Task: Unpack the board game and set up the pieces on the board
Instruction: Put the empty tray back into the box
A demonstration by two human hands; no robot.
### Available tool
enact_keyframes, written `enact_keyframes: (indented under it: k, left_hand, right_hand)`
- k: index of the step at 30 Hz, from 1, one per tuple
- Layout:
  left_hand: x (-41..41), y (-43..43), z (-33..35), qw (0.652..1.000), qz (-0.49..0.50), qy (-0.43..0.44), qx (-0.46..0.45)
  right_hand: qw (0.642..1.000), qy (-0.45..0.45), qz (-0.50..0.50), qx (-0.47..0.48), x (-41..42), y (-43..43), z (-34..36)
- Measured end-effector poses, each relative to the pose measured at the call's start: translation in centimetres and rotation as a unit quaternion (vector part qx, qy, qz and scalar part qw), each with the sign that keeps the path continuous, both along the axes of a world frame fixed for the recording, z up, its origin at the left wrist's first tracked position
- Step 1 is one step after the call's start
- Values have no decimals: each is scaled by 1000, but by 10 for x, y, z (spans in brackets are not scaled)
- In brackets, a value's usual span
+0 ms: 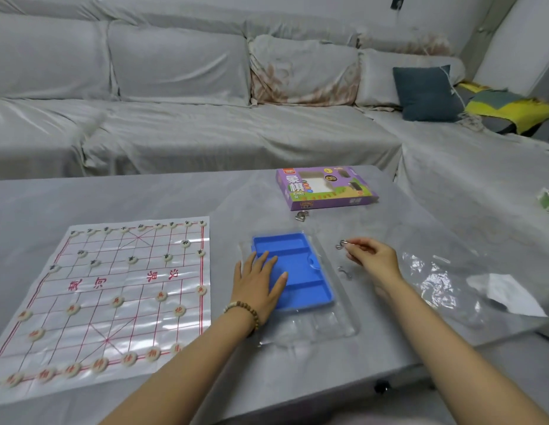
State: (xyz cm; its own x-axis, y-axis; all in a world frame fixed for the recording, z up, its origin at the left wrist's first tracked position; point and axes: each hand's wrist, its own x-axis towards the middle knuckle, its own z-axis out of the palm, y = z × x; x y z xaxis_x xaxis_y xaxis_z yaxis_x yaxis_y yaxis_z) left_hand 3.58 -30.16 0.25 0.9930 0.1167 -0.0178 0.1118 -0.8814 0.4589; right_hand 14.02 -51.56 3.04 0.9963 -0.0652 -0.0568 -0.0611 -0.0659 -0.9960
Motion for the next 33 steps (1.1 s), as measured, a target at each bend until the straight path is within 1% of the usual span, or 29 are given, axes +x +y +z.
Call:
enact_keyframes:
  k: [3,6,9,11,13,15,17,19,22,24,26,28,31,33]
  left_hand:
    - [-17,-1,-12,1000,8,8,-21]
    - [-19,-1,-15,1000,15,3,-24]
    - [-17,-2,-16,1000,18,2,-24]
    - [-15,-1,-18,1000,17,1,-22]
    - [-14,-1,-19,1000,18,-1,-18]
    - [-13,-1,-20,1000,20,-5,-16]
    - [-12,-1,-20,1000,23,-8,-12]
    - [-12,-1,-21,1000,24,-9,-13]
    - [-12,-1,-22,1000,25,-11,-13]
    - [-12,-1,-23,999,25,-13,-15]
    - [-12,-1,-23,999,26,-15,-16]
    - [-12,-1,-22,999,26,-16,-16]
    - [-13,-2,-21,999,25,-15,-14]
    - [-13,-2,-21,999,25,-14,-14]
  right_hand:
    - [995,-4,95,-35,-47,12,11]
    - [984,22,163,-71,-74,11,16]
    - [962,48,210,-167,-85,1,10]
    - [946,34,226,-232,-86,-5,3]
    - [947,1,207,-248,-81,-11,-2]
    - [963,-29,153,-220,-70,-18,-4]
    - [977,-38,95,-189,-57,-27,-8]
    - [975,-38,69,-209,-47,-34,-18]
    - [959,-25,88,-269,-38,-38,-37]
    - [953,-32,78,-291,-33,-37,-46]
    - [949,-47,62,-304,-29,-35,-51]
    - [948,-40,57,-311,-25,-34,-52]
    - [945,-14,74,-318,-26,-36,-49]
    - [945,-13,88,-314,-30,-40,-44]
